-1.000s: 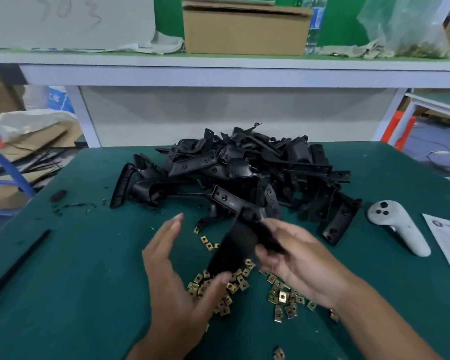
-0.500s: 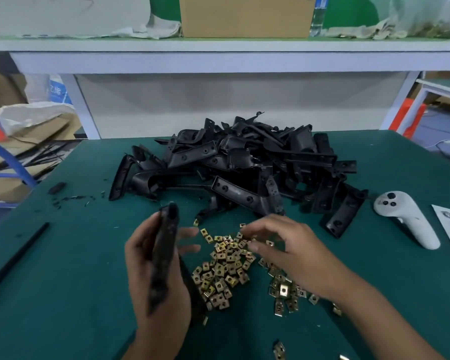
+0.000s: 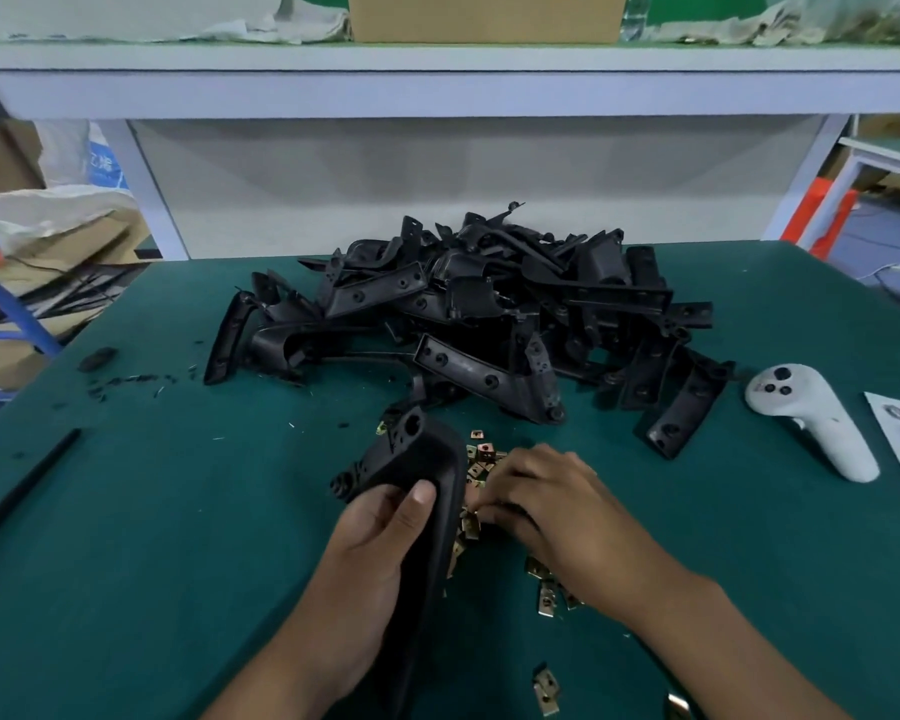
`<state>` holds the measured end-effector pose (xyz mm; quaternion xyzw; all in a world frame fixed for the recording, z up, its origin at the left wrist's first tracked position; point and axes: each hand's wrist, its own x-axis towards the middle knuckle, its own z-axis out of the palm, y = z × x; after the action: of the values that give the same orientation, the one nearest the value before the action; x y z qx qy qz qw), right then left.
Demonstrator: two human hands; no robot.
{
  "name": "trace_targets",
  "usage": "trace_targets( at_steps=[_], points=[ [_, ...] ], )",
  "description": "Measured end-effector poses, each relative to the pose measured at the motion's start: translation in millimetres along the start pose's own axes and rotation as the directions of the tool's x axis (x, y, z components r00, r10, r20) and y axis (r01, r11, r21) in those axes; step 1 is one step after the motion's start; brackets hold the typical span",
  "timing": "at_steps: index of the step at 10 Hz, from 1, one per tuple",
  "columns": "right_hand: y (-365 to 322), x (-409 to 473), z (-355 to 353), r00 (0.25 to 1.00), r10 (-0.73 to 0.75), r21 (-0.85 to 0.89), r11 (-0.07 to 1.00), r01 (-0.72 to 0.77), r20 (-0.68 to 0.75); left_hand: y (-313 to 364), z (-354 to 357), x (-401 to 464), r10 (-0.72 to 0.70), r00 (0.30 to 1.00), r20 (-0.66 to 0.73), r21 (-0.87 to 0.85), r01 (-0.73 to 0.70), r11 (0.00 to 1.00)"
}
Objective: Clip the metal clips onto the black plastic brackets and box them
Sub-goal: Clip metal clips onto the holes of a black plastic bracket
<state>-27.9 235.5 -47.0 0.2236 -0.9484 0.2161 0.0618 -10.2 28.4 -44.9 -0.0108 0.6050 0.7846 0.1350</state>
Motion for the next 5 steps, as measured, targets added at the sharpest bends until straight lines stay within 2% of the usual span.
trace_targets(
  at_steps=[1, 2, 3, 4, 5],
  points=[
    [-1.7, 0.4, 2.2, 0.994, 0.066, 0.191, 0.98, -0.049, -0.083, 1.5, -0.6, 1.9, 0.052, 0.998, -0.038, 0.049, -0.05, 0.998],
    [-2.3, 1.9, 1.9, 0.957, 0.25, 0.495, 0.856, -0.147, -0.149, -2.3, -5.7, 5.6, 0.044, 0.998, -0.038, 0.008, -0.044, 0.999],
    [-0.5, 4.8, -1.2, 0.934, 0.352, 0.791, 0.588, -0.171, -0.059, -4.9, -4.2, 4.1, 0.006, 0.999, 0.052, 0.042, -0.008, 0.999],
    [1.7, 6.1, -4.1, 0.939, 0.343, 0.915, 0.368, -0.164, 0.03, -13.9, -7.0, 1.8, -0.034, 0.992, 0.119, -0.027, 0.038, 0.999],
    [1.0, 7.8, -6.5, 0.938, 0.341, 0.953, 0.257, -0.157, 0.063, -2.2, -19.1, -14.5, -0.137, 0.979, -0.148, -0.055, 0.13, 0.99]
  ],
)
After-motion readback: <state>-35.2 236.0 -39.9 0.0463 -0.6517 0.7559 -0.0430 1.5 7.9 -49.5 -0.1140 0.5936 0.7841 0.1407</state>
